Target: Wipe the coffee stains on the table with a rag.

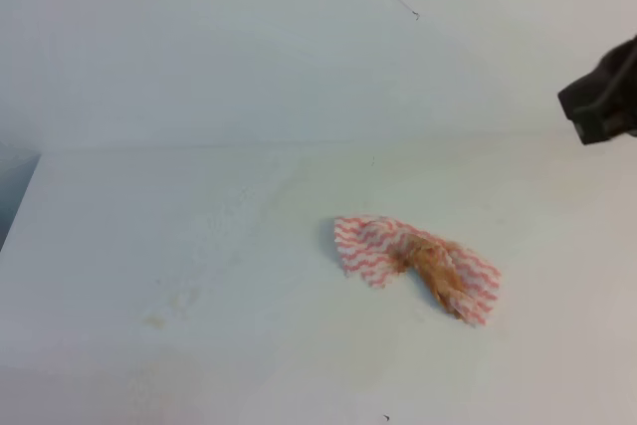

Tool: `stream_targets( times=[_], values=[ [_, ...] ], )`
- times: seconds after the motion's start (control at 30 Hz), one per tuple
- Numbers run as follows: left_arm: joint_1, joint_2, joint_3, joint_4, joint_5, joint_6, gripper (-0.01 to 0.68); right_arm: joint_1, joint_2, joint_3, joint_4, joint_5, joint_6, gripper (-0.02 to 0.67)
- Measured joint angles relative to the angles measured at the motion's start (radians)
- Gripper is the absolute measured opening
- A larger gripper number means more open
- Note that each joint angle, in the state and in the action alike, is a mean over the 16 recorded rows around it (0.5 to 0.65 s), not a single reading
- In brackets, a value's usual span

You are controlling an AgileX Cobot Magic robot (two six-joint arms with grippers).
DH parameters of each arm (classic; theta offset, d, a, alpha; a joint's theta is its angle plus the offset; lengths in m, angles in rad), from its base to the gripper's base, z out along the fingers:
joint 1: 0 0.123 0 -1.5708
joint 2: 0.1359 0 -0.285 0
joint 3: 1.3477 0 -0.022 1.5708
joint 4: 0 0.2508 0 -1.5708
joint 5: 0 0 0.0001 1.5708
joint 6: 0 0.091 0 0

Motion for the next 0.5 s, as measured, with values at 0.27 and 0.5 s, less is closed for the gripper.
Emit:
stream_targets(
  times=[0.27, 0.5],
  values=[
    [0.0, 0.0, 0.0, 0.0, 0.0, 0.0, 0.001, 0.0, -0.242, 0.265, -0.012, -0.161, 0.03, 0.009],
    [0.0, 0.0, 0.0, 0.0, 0.0, 0.0, 0.001, 0.0, -0.315, 0.337, -0.011, -0.187, 0.038, 0.009]
  ],
)
